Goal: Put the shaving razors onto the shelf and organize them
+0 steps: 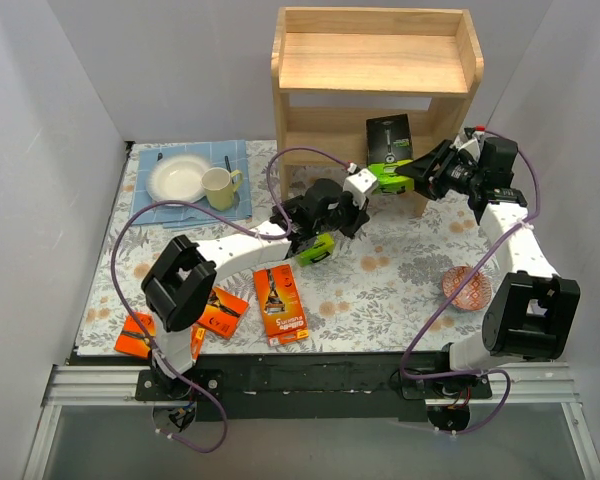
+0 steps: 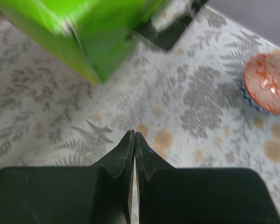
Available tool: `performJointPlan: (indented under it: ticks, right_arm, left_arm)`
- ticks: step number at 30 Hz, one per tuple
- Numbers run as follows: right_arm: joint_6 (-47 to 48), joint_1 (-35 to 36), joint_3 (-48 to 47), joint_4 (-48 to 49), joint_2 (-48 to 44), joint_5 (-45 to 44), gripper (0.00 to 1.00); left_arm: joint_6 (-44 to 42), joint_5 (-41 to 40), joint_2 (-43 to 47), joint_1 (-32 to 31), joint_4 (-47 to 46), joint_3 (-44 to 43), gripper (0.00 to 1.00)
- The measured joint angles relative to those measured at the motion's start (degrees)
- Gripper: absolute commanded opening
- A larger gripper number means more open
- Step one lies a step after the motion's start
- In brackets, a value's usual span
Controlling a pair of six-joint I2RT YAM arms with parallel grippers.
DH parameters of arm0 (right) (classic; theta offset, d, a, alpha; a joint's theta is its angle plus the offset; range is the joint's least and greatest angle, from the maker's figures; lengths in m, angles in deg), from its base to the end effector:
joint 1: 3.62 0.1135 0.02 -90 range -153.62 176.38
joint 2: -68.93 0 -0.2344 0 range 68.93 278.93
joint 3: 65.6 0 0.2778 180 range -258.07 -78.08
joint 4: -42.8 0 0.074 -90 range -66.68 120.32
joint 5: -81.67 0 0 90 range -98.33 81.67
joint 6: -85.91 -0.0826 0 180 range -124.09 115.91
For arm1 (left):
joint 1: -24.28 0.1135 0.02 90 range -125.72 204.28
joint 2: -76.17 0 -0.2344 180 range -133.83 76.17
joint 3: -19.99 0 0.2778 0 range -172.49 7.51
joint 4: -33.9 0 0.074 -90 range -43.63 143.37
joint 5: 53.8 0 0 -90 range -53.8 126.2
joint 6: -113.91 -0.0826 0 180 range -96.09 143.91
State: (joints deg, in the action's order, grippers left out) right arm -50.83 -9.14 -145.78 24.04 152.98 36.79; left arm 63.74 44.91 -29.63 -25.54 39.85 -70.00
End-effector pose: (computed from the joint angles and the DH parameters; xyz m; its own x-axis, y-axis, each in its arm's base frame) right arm 0.3988 0.0203 0.2770 -0.6871 0.5827 -0.4340 -0.1207 0.4975 0.8590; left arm 0.3102 -0.3868 0.2057 -0.7255 -0.1221 -0.6773 0.4964 0.5887 -0.6380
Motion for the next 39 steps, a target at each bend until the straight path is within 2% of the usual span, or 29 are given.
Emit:
performJointPlan:
  ticks: [6,9,17,18,20,27,28,29,31,32,35,39]
  right_arm:
    - [-3.3,-0.3,0.0,2.7,2.3,-0.5,0.68]
    - [-4.3,-0.6,-0.2,3.7,3.5,-0.6,0.75]
    - [-4.3,-1.6,-0.7,3.6,4.4,-2.2,0.84]
    - [-4.2,-1.6,-0.7,3.5,4.2,-2.4,0.92]
    - [-3.8,-1.7,-0.7,3.0,3.6,-2.8,0.99]
    - [0.7,-3.6,-0.7,-0.9,-1.6,-3.1,0.98]
    - [1.6,-4.1,-0.7,-1.7,-2.3,-3.1,0.95]
    - [2.4,-4.6,-0.7,-2.4,-3.1,-3.2,0.81]
    - [4.8,-5.4,-0.7,-3.7,-4.6,-3.2,0.60]
    - [5.8,-5.6,-0.7,-4.0,-5.2,-3.2,0.36]
    - [9.9,-5.6,1.3,-3.4,-8.4,-2.8,0.02]
    - [15.0,-3.7,5.4,-1.3,-12.0,-3.2,0.01]
  left_arm:
    - [-0.9,-7.2,-6.3,0.0,-4.5,-7.9,0.00]
    - [-1.1,-9.8,-8.1,0.0,-5.8,-9.8,0.00]
    - [-1.2,-12.8,-11.5,0.1,-7.7,-13.6,0.00]
    - [-1.2,-12.8,-11.7,0.2,-7.7,-14.1,0.00]
    - [-0.9,-12.9,-12.1,0.3,-7.7,-14.8,0.00]
    - [0.0,-13.6,-13.5,1.5,-8.6,-16.2,0.00]
    - [0.0,-13.6,-13.5,1.6,-8.8,-16.2,0.00]
    - [0.1,-13.6,-13.5,1.7,-9.0,-16.1,0.00]
    - [0.0,-13.7,-13.4,1.7,-9.7,-15.4,0.00]
    - [0.0,-13.7,-13.2,1.8,-10.1,-14.8,0.00]
    - [0.1,-13.8,-12.1,1.8,-10.2,-11.5,0.00]
    - [0.3,-13.9,-9.1,1.8,-9.7,-6.6,0.00]
